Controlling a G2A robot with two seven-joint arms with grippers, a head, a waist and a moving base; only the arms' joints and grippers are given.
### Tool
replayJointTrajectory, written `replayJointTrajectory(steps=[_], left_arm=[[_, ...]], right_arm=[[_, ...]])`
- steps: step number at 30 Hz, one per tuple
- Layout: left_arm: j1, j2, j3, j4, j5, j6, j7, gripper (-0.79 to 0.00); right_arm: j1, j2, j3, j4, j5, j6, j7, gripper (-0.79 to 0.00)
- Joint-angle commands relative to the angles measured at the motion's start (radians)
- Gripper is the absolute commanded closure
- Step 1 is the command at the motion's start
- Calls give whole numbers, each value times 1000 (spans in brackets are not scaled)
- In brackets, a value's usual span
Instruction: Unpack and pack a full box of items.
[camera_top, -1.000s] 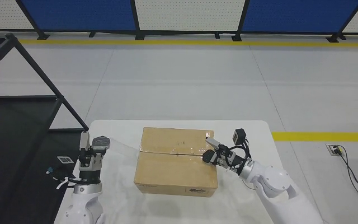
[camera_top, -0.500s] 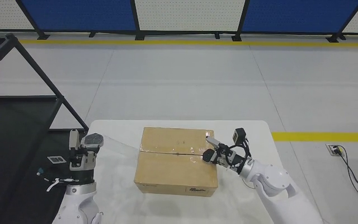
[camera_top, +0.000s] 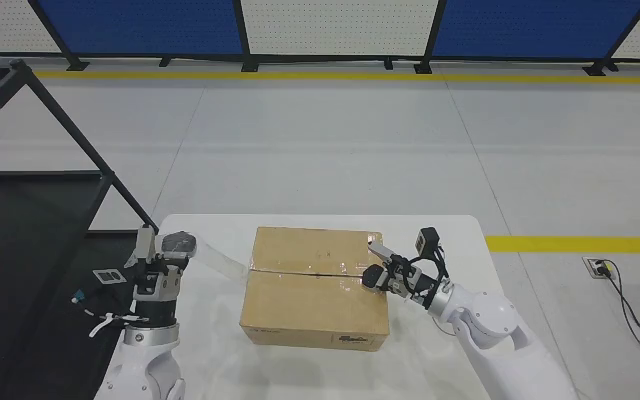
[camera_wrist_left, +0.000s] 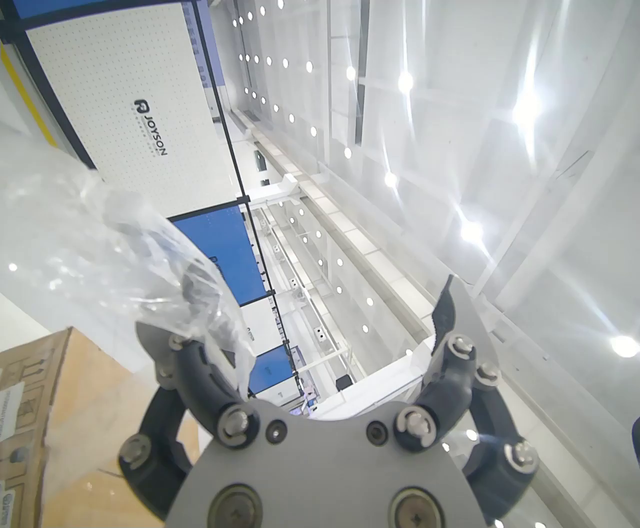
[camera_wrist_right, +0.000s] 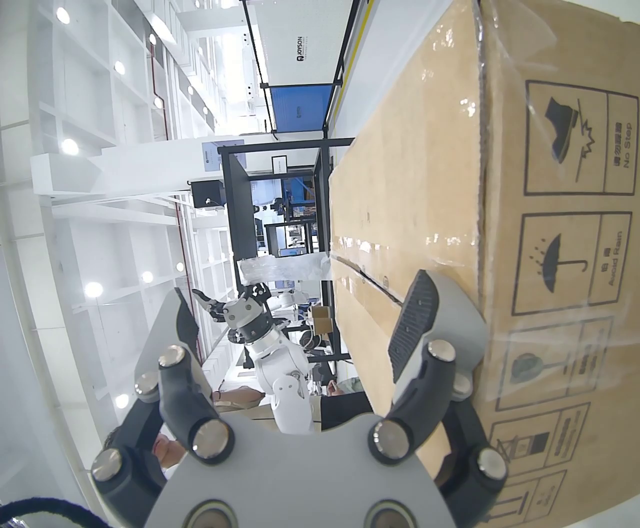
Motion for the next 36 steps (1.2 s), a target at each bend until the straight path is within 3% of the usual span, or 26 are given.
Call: replayJointTrajectory(steps=[1, 13, 36], left_arm=[[-13, -3, 20, 2, 13, 15, -11, -785], [-94, -31, 164, 37, 119, 87, -58, -785], [-168, -66, 252, 107, 256, 187, -125, -785]], right_arm=[[-3, 0, 3, -1, 0, -2, 1, -785], [-28, 2, 27, -21, -4, 6, 1, -785], [-38, -1, 26, -28, -25, 37, 21, -785]])
